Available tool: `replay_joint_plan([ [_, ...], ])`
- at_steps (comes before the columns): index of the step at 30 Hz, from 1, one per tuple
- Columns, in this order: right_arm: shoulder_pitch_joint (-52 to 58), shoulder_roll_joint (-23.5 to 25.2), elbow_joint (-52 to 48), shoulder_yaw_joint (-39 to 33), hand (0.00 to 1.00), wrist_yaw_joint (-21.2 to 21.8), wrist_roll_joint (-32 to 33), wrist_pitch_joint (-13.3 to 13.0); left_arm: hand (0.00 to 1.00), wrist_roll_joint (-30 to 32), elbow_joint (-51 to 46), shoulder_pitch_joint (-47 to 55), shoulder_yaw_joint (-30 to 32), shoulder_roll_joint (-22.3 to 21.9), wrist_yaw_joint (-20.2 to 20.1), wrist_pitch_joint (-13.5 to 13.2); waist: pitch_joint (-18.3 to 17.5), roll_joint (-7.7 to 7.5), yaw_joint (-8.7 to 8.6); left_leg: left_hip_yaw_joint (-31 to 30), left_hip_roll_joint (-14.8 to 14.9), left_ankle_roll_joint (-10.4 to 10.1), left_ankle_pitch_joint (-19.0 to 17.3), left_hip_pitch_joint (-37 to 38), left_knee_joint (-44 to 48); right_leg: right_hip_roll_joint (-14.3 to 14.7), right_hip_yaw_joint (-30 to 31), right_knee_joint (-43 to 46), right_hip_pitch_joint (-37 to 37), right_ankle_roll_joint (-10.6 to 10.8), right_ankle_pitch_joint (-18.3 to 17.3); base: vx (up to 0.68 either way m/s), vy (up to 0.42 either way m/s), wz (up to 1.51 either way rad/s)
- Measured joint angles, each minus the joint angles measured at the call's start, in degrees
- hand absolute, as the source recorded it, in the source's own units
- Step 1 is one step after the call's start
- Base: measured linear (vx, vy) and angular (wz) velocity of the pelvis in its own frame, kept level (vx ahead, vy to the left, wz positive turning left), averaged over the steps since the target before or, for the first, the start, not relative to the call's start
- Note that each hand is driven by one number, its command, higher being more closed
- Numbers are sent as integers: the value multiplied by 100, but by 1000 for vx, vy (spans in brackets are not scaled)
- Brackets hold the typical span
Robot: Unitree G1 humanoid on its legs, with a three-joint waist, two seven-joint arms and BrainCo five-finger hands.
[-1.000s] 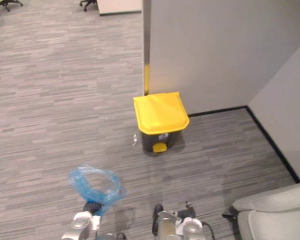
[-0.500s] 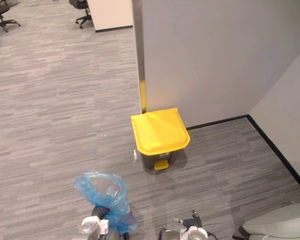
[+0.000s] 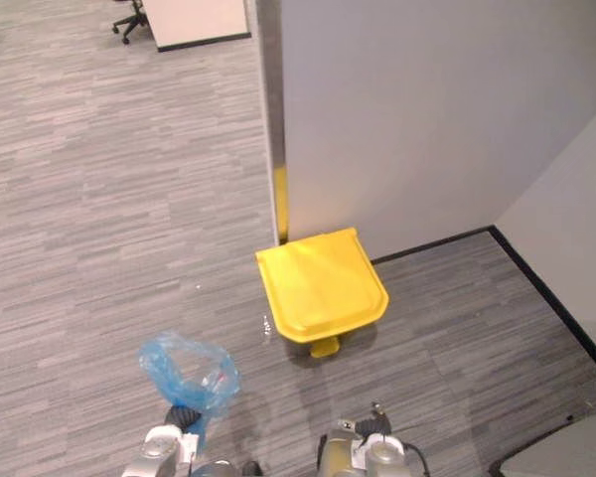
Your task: Gather rubbish on tea table into small bin, then transfer packed bag to large trash can.
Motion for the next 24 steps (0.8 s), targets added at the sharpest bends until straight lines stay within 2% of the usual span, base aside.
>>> replay_joint_plan([
  [1, -4, -71, 7, -3, 0, -3, 3, 0, 100, 1, 8, 26, 3, -51, -8, -3, -26, 66, 13, -110, 77, -25, -1, 1, 11, 75, -5, -52, 26, -34, -24, 326, -153, -18],
  [3, 59, -144, 56, -71, 0, -3, 28, 16, 100, 2, 69, 7, 6, -161, -23, -8, -4, 109, -39, -260, 188, -327, 189, 22, 66, 129, -145, -198, 238, -119, -79, 289, -166, 7],
  [4, 101, -148, 65, -147, 0, -9, 21, 33, 100, 3, 58, -39, 7, -196, -35, -11, -1, 109, -56, -302, 230, -392, 229, 5, 229, 142, -199, -289, 371, -128, -84, 276, -166, 37],
  [6, 284, -142, 20, -205, 0, -27, 25, 36, 100, 3, -46, -82, 69, -319, -53, -27, 21, 83, -39, -322, 390, -486, 273, -312, 1485, 141, -311, -686, 983, -149, -97, 205, -92, 31],
  [8, 350, -126, -66, -198, 0, -32, 28, 27, 100, 3, -184, -31, 177, -449, -92, -37, 23, 73, 0, -153, 611, -451, 66, -727, 2506, 85, -310, -872, 1302, -165, -107, 137, 17, -1],
  [9, 349, -115, -75, -206, 0, -32, 32, 24, 100, 2, -204, -21, 181, -488, -114, -36, 9, 60, 4, -47, 667, -383, -2, -889, 2547, 51, -310, -925, 1353, -165, -107, 83, 80, -10],
  [11, 332, -76, -94, -224, 0, -32, 46, 24, 100, 3, -234, -39, 181, -505, -154, -35, -13, 120, 15, 80, 705, -307, 93, -1168, 1820, -1, -286, -951, 1353, -96, -97, 50, 130, -7],
  [12, 354, -82, -160, -255, 0, -30, 75, 28, 100, 3, -230, -46, 185, -513, -153, -34, -60, 225, 9, 63, 712, -307, 525, -1203, 1127, 56, -261, -962, 1342, 44, -124, 29, 139, -13],
  [14, 386, -52, -166, -244, 0, -23, 76, 25, 100, 7, -191, -17, 177, -480, -151, -33, -138, 190, 31, 43, 586, -383, 542, -985, 667, 59, -141, -1156, 1367, 184, -32, 21, 122, -4],
  [16, 374, 10, -124, -258, 0, -24, 78, 25, 100, 12, -144, -22, 144, -420, -156, -32, -153, 144, 28, 54, 459, -334, 641, -875, 171, 26, -102, -1435, 1367, 261, 171, -21, 142, -2],
  [21, 321, 26, -10, -268, 0, -27, 75, -5, 100, 129, 38, 37, -48, -211, -152, -25, -186, 181, -24, 241, 242, -268, 964, -482, -545, 14, 113, -1925, 1536, 327, 477, -32, 74, -21],
  [24, 250, 17, 126, -263, 0, -25, 74, -1, 100, 136, 65, 54, -61, -101, -151, -25, -214, 208, -31, 301, 239, -273, 1037, -455, -704, 73, 211, -2125, 1528, 306, 618, -34, 15, -17],
])
